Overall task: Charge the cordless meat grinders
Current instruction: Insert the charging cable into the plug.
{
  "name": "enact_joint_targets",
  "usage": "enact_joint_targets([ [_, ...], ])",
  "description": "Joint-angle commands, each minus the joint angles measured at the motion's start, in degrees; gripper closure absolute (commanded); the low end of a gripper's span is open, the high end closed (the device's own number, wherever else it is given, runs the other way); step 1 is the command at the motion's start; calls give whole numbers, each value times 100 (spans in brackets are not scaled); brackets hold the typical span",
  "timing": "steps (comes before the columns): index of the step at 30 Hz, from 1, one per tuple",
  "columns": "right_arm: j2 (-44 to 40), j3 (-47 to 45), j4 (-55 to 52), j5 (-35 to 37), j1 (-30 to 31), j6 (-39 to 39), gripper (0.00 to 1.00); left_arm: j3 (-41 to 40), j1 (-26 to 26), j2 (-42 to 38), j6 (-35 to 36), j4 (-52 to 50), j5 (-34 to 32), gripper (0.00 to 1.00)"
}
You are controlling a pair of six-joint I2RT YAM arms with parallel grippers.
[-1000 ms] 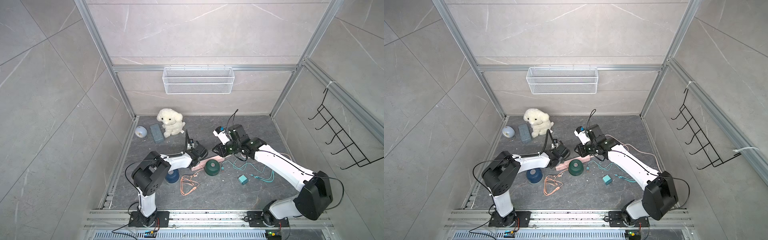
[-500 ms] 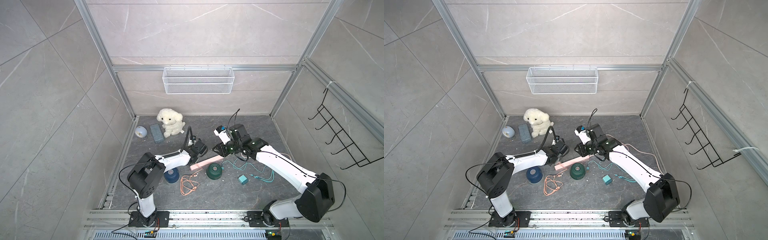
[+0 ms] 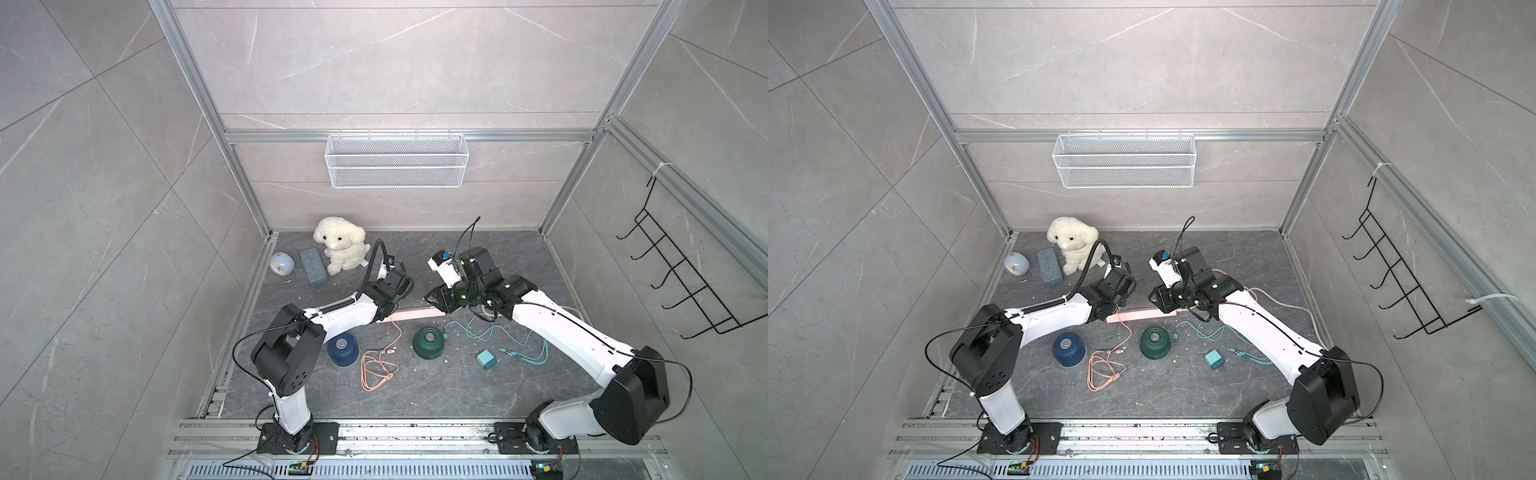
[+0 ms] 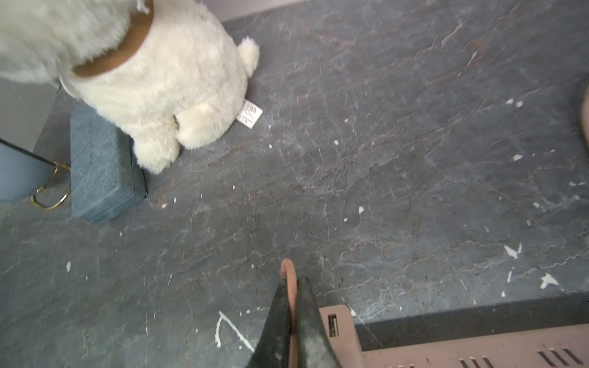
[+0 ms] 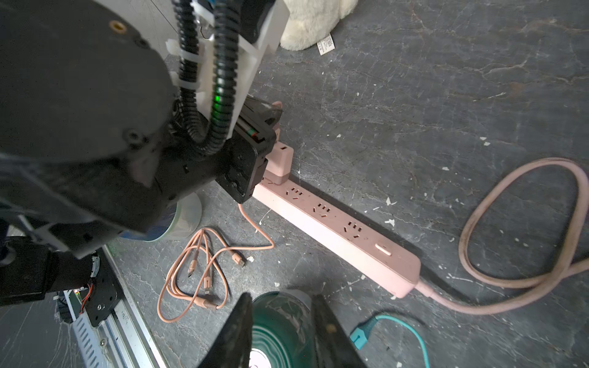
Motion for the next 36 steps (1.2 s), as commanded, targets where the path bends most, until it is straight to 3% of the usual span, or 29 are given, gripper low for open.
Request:
enact_joint_targets([
  [1, -85, 103, -61, 80, -22, 20, 66, -519, 17, -546, 490, 1219, -366, 100],
  [4, -48, 122, -43, 26, -22, 57, 66, -894, 39, -712, 847, 2043, -479, 100],
  [8, -19, 141, -21, -54, -22, 119, 66, -797, 130, -735, 1217, 2325, -119, 100],
  [14, -60, 88, 14, -33, -22, 167, 65, -1169, 165, -844, 1028, 2724, 98, 100],
  [19, -23, 88, 6, -58, -24, 180, 64, -1198, 166, -1014, 445, 1921, 314, 100],
  [20, -23, 96, 1, -72, -21, 185, 64, -1181, 170, -1047, 325, 1700, 344, 96],
  [21, -23, 98, -3, -76, -21, 195, 63, -1124, 166, -1072, 243, 1433, 336, 84],
  [22, -35, 99, -12, -80, -23, 200, 63, -1081, 166, -1091, 199, 1251, 351, 64],
  [23, -45, 106, -16, -95, -22, 204, 62, -1033, 166, -1106, 184, 1088, 362, 50],
  [25, -56, 117, -29, -118, -26, 209, 61, -913, 191, -1137, 205, 888, 450, 34],
  [29, -115, 119, -63, -108, -12, 222, 60, -488, 382, -1169, 219, 392, 778, 23],
  [36, -319, 74, -150, 18, -4, 117, 59, -114, 631, -1468, 199, -373, 1215, 14],
])
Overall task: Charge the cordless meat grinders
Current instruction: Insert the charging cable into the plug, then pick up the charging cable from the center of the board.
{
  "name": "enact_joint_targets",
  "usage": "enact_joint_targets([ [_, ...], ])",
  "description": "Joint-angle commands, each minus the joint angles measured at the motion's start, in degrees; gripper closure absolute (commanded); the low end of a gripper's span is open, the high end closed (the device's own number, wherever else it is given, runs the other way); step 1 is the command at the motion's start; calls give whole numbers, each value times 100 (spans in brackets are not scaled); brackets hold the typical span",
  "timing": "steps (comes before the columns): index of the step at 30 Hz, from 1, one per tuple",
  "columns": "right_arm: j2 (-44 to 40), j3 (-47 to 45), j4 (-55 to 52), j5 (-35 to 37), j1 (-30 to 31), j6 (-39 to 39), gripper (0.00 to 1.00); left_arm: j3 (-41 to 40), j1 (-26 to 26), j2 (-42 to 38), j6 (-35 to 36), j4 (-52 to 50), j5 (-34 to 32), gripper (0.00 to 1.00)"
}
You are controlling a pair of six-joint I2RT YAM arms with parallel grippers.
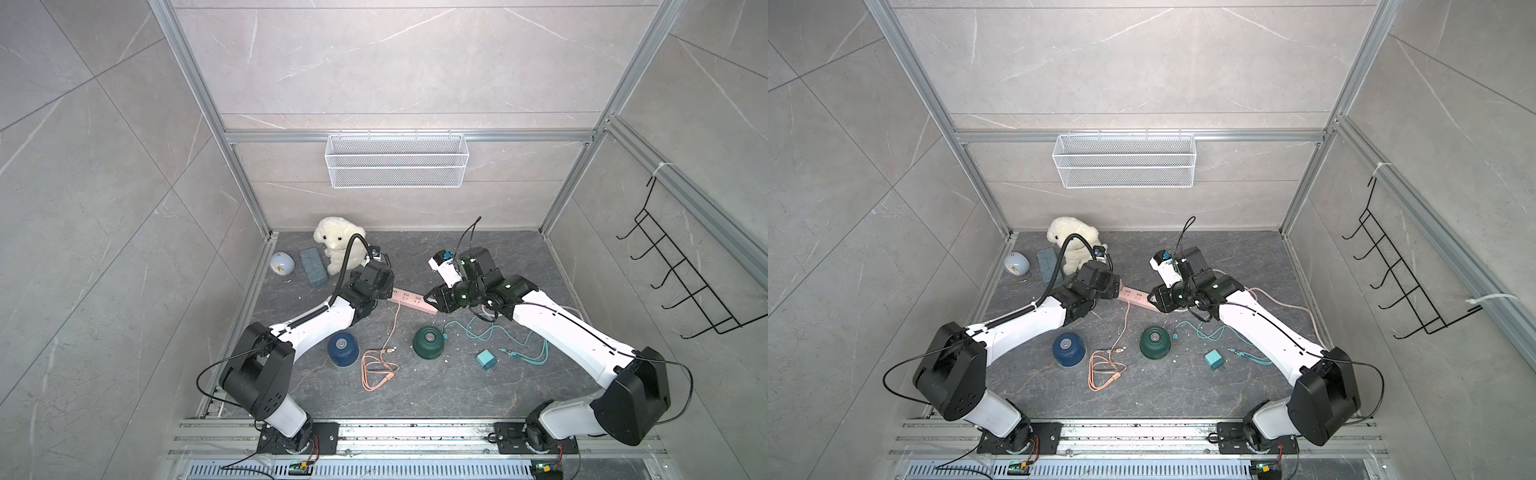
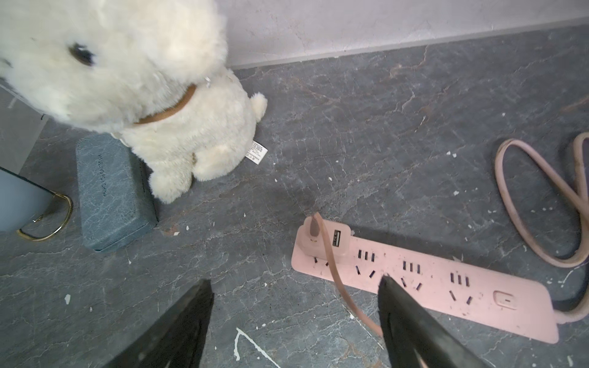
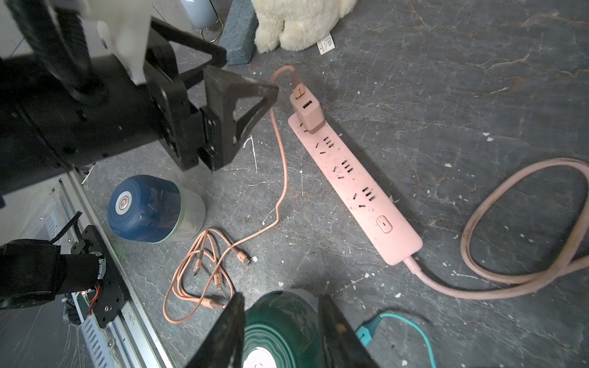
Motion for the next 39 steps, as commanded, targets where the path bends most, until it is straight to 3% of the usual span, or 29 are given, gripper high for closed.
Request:
enact_joint_targets([
  [1, -277, 56, -120, 74, 4, -24, 58, 203, 117, -451, -139, -663, 310, 13],
  [7, -496, -177, 239, 127, 465, 83, 57, -196, 680, -1248, -357, -1338, 1236, 14],
  [12, -478, -685, 923, 247, 1157, 659, 54, -724, 1001, -1909, -575, -1527, 1988, 15],
  [25, 347, -1341, 1855, 1515, 2764, 2521, 46, -1061, 1098, -2572, -942, -2052, 1858, 16],
  [39, 1729, -899, 2293, 1692, 2929, 3384, 45, -1102, 1169, -2680, -852, -1894, 1823, 16],
])
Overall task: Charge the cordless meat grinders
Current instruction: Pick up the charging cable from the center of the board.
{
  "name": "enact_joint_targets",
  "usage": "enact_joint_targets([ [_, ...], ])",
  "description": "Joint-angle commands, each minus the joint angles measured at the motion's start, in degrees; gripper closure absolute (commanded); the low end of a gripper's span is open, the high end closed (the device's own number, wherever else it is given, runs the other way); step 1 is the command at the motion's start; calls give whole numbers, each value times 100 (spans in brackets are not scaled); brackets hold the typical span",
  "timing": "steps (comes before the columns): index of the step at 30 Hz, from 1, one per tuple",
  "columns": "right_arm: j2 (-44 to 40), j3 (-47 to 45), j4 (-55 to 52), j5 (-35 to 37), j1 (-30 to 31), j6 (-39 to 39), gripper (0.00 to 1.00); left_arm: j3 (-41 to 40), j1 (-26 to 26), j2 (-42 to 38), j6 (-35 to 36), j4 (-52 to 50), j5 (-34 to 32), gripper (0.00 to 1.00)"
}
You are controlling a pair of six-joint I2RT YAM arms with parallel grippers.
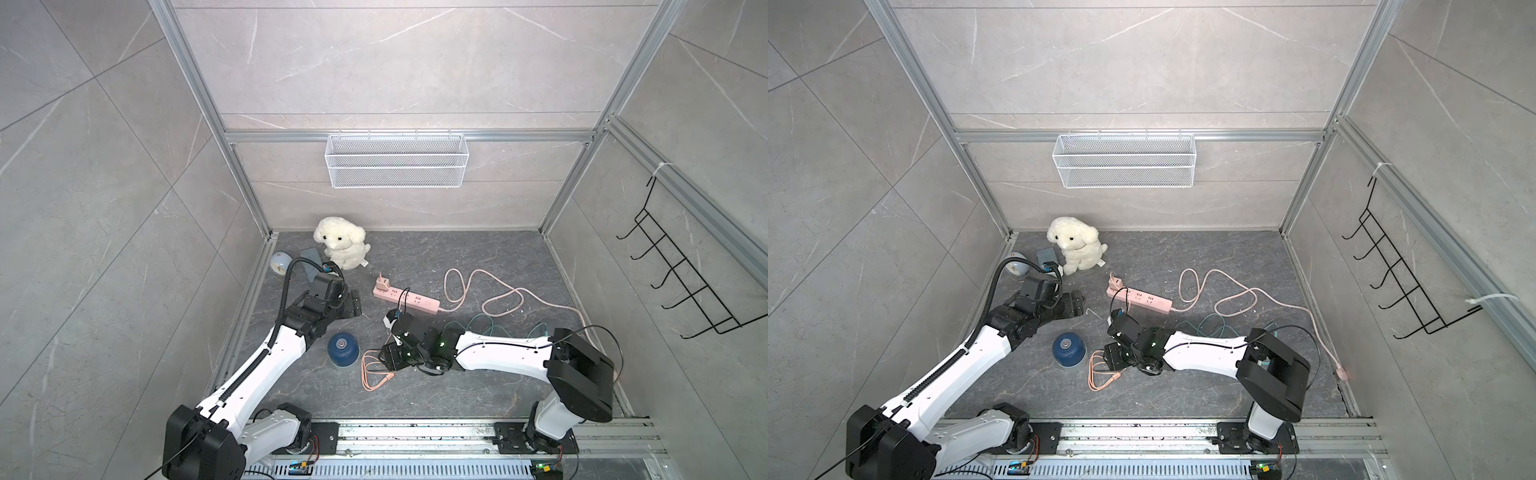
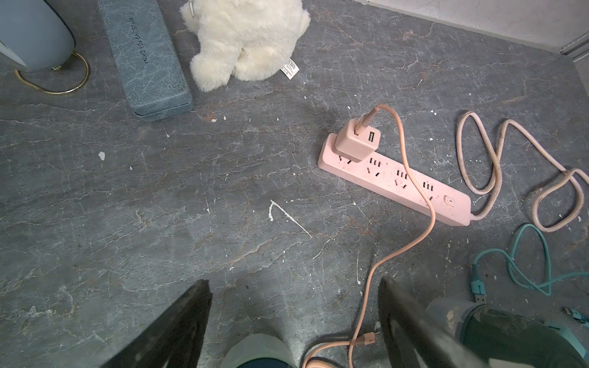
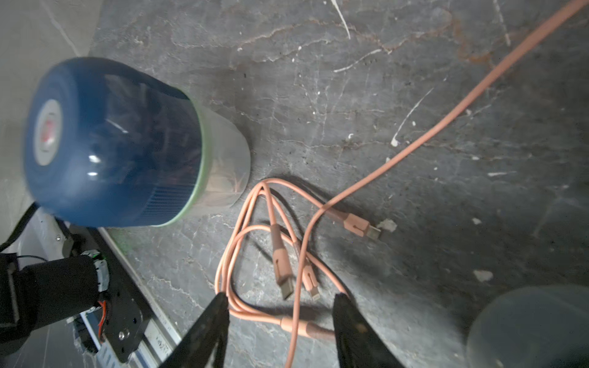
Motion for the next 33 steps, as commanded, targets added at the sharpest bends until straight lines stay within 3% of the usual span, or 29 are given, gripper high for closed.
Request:
enact_joint_targets([
  [1, 239, 316, 151, 120, 29, 228, 46, -16, 43, -160, 6, 78, 54, 16],
  [5, 471, 526, 260, 99, 20, 162, 53, 18, 72, -87, 54, 65, 82, 16],
  [15, 730, 862, 238, -250, -109, 29, 81, 19, 115, -37, 69, 43, 113, 16],
  [28, 197, 745, 171, -592, -441, -413, 95, 125, 151, 31, 184, 66, 342, 15],
  [33, -247, 884, -342, -1055, -859, -1291, 96, 301, 151, 194, 440, 54, 827, 15],
])
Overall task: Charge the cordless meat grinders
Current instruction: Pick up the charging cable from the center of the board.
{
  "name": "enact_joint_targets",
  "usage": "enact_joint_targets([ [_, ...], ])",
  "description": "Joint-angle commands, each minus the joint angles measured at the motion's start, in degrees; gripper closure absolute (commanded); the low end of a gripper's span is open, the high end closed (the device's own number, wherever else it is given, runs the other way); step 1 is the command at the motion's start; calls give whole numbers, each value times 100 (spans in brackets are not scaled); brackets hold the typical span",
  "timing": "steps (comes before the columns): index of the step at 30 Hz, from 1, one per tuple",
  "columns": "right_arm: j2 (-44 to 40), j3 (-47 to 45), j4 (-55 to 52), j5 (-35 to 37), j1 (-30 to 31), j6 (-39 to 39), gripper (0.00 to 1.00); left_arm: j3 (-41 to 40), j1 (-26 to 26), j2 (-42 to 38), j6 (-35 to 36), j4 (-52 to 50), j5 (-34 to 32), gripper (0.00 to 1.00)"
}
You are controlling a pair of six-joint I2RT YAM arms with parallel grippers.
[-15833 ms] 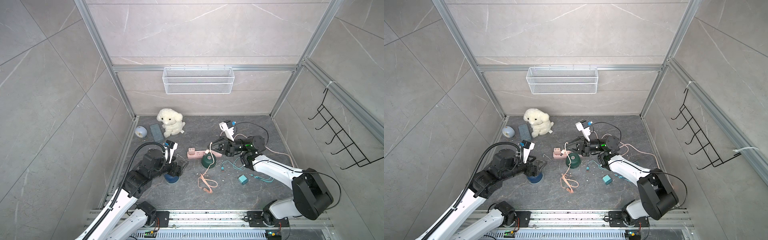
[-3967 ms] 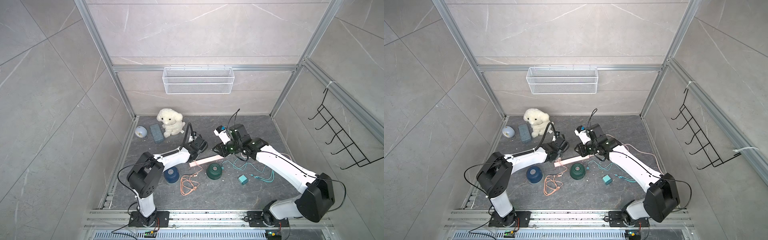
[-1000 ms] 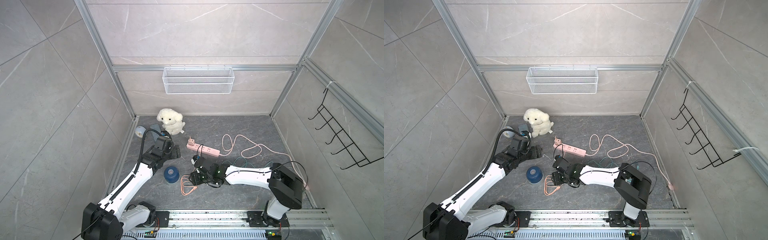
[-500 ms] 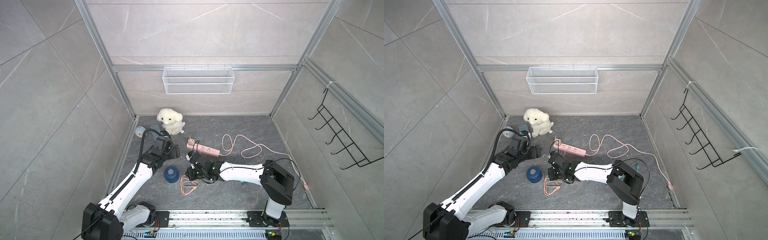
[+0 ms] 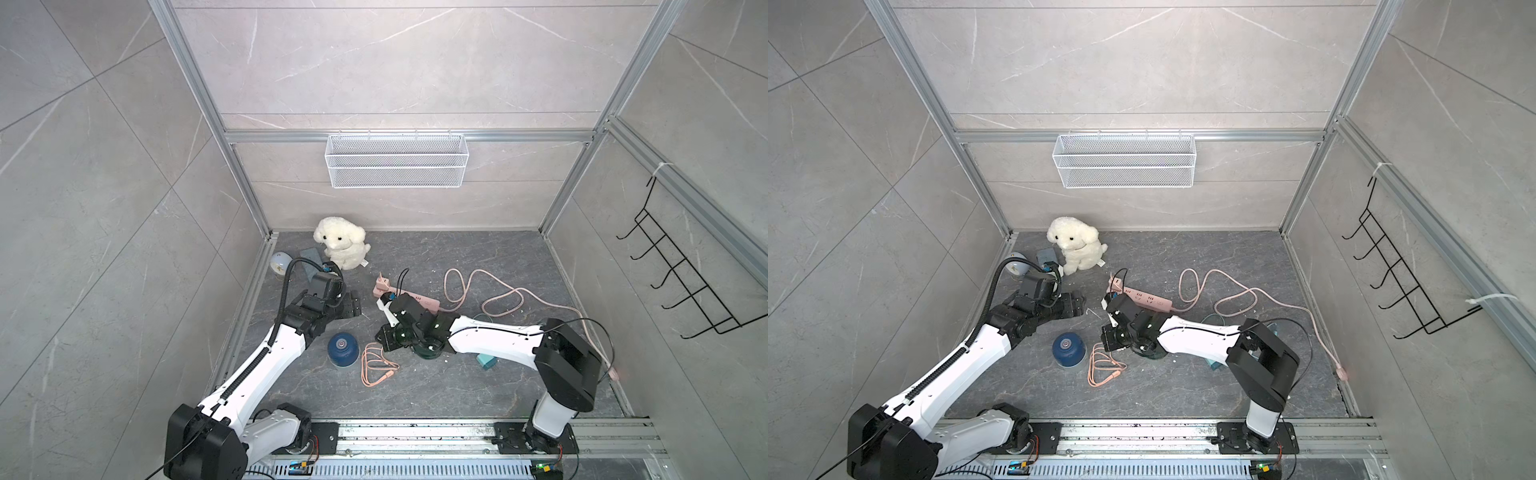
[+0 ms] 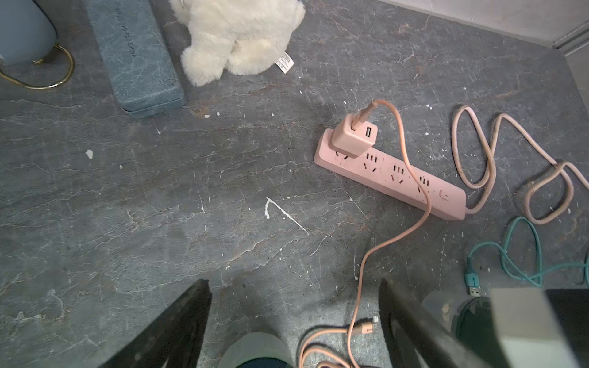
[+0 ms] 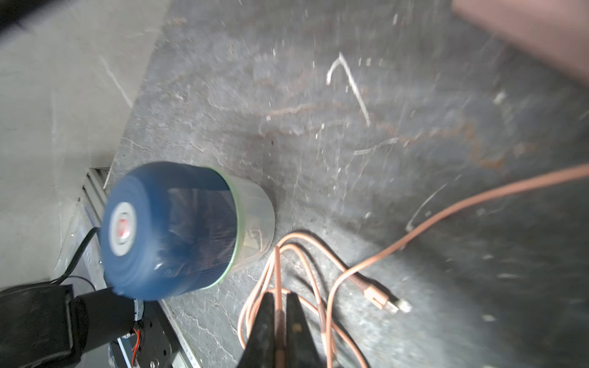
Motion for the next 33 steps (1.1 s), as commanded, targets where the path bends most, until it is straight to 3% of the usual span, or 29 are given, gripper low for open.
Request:
enact_joint_targets([
  [1, -444, 182, -523, -470, -290, -887, 97, 352, 30, 135, 354, 24, 537, 15],
  [9, -633, 594, -1629, -1483, -1088, -2451, 96, 675, 28, 456, 1077, 10, 2070, 20],
  [15, -603, 848, -2027, -1972, -1291, -3027, 96, 742, 28, 696, 1422, 55, 3200, 24],
  [20, -157, 1163, -2424, -2611, -1372, -3220, 96, 901, 28, 892, 1477, -219, 3220, 25],
  [24, -6, 1149, -2922, -2960, -1328, -3600, 95, 1024, 37, 925, 1374, -386, 2636, 25],
  [29, -360, 808, -3503, -2830, -1292, -4106, 95, 1285, 37, 1266, 1157, -686, 2351, 29],
  [33, -651, 481, -3819, -2155, -1230, -4189, 94, 1491, 22, 1561, 906, -1017, 2237, 35],
])
